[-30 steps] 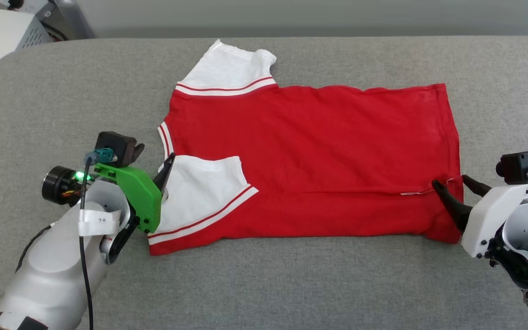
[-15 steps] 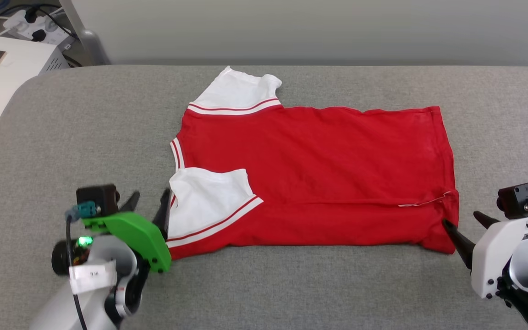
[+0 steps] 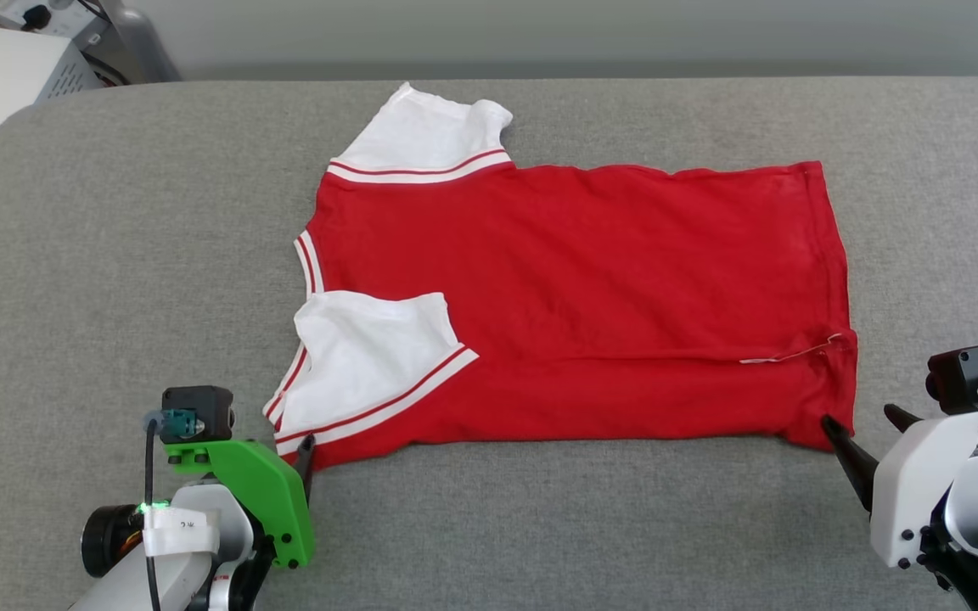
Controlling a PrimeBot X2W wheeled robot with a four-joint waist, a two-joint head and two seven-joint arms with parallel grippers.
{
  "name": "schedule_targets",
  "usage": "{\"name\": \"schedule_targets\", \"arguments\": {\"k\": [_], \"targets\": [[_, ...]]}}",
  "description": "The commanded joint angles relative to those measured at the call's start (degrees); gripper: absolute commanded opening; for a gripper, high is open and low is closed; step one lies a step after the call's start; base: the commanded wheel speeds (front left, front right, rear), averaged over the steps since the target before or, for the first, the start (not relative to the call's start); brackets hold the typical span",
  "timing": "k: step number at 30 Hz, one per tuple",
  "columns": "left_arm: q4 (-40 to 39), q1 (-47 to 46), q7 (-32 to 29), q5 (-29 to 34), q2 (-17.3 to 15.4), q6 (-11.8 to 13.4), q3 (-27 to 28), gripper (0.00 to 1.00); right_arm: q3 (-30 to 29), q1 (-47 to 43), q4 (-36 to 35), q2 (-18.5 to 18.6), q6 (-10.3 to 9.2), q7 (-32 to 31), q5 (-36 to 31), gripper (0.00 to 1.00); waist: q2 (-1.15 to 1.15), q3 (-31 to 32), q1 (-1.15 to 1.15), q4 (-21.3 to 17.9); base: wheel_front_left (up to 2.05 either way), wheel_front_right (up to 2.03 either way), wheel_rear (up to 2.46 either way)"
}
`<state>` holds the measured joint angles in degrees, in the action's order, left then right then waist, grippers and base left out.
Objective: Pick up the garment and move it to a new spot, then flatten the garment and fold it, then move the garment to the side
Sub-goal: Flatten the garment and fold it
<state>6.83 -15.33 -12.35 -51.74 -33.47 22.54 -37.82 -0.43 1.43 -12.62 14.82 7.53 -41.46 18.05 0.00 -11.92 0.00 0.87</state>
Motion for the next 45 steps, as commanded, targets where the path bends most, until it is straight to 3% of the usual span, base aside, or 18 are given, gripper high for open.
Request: {"name": "schedule_targets", "arguments": {"k": [1, 6, 10, 11, 12, 13, 14, 20, 28, 35, 45], "targets": [[0.06, 0.36, -0.39, 0.58, -0.40, 0.67, -0.05, 1.00, -0.12, -0.46, -0.68, -0.30, -0.04, -0.21, -0.60, 1.00, 0.00, -0.76, 0.00, -0.54, 0.00, 0.00, 0.00], [2.35, -0.79, -1.72, 1.18, -0.42, 2.04, -0.44, 1.00, -0.02, -0.14, -1.80, -0.77, -0.04, -0.41, -0.90, 1.00, 0.00, -2.24, 0.00, -1.30, 0.00, 0.00, 0.00], [4.87, -1.45, -3.92, 0.29, 0.31, 0.61, -1.59, 1.00, 0.01, 0.05, -2.20, -0.86, -0.04, -0.52, -1.05, 1.00, 0.00, -3.20, 0.00, -1.68, 0.00, 0.00, 0.00], [5.62, -1.44, -5.03, -0.14, 0.49, 0.08, -2.12, 0.95, 0.02, 0.09, -2.23, -0.86, -0.04, -0.59, -1.11, 1.00, 0.00, -3.33, 0.00, -1.74, 0.00, 0.00, 0.00], [6.08, -1.39, -5.97, -0.47, 0.63, -0.47, -2.64, 0.45, 0.02, 0.13, -2.23, -0.85, -0.04, -0.64, -1.16, 1.00, 0.00, -3.39, 0.00, -1.79, 0.00, 0.00, 0.00], [6.30, -1.35, -6.83, -0.94, 0.89, -1.07, -3.07, 0.07, -0.02, 0.15, -2.16, -0.83, -0.04, -0.73, -1.26, 1.00, 0.00, -3.37, 0.00, -1.77, 0.00, 0.00, 0.00], [6.33, -1.36, -7.10, -1.27, 1.10, -1.53, -3.19, 0.00, -0.11, 0.12, -2.09, -0.79, -0.04, -0.79, -1.38, 1.00, 0.00, -3.29, 0.00, -1.69, 0.00, 0.00, 0.00], [4.93, -1.25, -4.33, -1.54, 1.59, -2.61, -2.25, 0.00, -1.10, 0.05, -0.82, -0.59, -0.04, -1.32, -2.59, 1.00, 0.00, -1.50, 0.00, -0.41, 0.00, 0.00, 0.00], [-4.87, -1.28, 0.07, -0.69, -0.36, -2.41, 0.39, 0.00, -3.73, 2.01, 4.83, -2.90, -0.04, -2.19, -3.89, 1.00, 0.00, -0.25, 0.00, 2.39, 0.00, 0.00, 0.00], [-13.07, -0.74, -0.25, 0.63, -2.44, -0.77, 0.52, 0.00, -6.55, 4.88, 10.28, -5.04, -0.04, -1.60, -6.56, 1.00, 0.00, -1.31, 0.00, 3.78, 0.00, 0.00, 0.00], [-15.48, -1.16, -0.14, 1.57, -2.73, -0.78, -0.13, 0.00, -7.48, 6.67, 16.70, -6.69, -0.04, -2.03, -9.26, 1.00, 0.00, -3.34, 0.00, 4.53, 0.00, 0.00, 0.00]]}}
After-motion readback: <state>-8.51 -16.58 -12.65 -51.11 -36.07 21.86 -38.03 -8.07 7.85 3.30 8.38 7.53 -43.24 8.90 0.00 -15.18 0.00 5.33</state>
